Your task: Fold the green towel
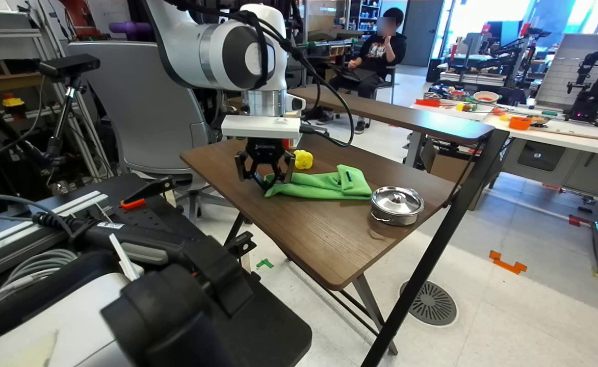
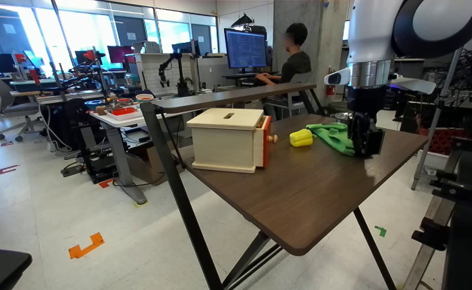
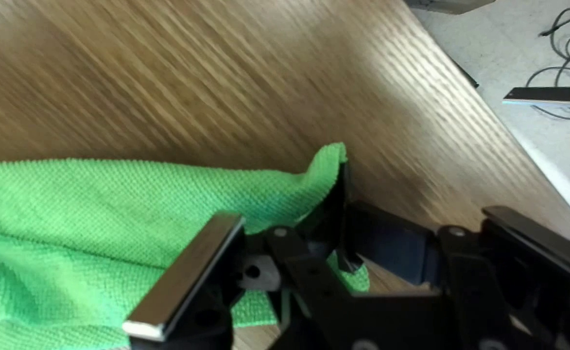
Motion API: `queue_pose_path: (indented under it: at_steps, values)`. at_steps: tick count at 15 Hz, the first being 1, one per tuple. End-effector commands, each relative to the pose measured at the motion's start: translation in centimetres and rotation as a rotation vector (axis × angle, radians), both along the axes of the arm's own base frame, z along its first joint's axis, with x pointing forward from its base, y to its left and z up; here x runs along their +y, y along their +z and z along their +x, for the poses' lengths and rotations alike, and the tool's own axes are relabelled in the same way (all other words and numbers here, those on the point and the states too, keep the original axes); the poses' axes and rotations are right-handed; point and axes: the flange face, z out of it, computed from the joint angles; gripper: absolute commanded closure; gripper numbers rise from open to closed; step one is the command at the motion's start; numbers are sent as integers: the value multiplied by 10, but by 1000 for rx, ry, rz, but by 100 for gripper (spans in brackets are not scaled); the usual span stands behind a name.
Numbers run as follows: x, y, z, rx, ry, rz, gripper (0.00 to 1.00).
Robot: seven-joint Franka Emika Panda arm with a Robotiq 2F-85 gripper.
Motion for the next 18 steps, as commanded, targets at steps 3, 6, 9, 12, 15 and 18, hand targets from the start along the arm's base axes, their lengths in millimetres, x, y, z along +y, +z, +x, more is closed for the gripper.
queue_pose_path:
  at_steps: [3, 6, 9, 12, 15, 18]
  values:
    - [30, 44, 8, -27, 54, 14, 98]
    - [13, 76, 23, -80, 16, 9, 100]
    - [-29, 100, 41, -124, -40, -22, 100]
    - [-74, 106, 50, -136, -112, -42, 100]
    - [-120, 92, 51, -117, -176, -71, 100]
    - [-149, 72, 51, -81, -218, -85, 100]
